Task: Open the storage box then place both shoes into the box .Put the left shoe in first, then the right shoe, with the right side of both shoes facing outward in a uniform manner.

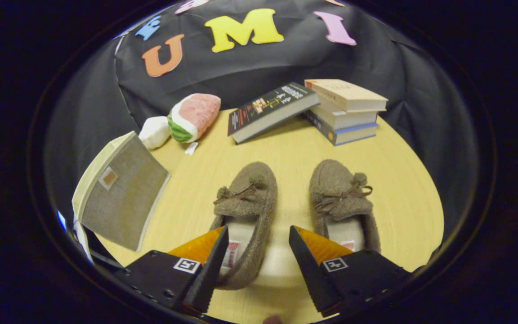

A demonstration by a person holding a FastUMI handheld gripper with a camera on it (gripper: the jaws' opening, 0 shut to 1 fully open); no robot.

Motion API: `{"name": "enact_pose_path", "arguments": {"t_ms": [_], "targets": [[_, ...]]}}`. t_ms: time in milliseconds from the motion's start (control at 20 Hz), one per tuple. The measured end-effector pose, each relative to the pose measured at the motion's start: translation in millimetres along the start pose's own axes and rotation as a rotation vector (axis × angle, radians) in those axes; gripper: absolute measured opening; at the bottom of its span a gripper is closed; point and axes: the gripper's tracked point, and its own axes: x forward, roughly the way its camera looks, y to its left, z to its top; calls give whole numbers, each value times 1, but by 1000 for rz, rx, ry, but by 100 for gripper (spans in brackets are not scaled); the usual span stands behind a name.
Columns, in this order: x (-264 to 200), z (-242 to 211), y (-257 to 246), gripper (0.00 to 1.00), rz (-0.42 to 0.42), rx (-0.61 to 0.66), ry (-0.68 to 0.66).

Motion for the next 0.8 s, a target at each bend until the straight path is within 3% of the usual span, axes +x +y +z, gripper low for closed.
{"name": "enact_pose_path", "arguments": {"t_ms": [250, 350, 450, 500, 800], "targets": [[24, -4, 0, 35, -11, 86, 77], [26, -3, 0, 25, -34, 91, 87], [29, -2, -4, 25, -62, 117, 86], [32, -3, -4, 2, -67, 134, 102], [12, 6, 5, 0, -82, 260, 114]]}}
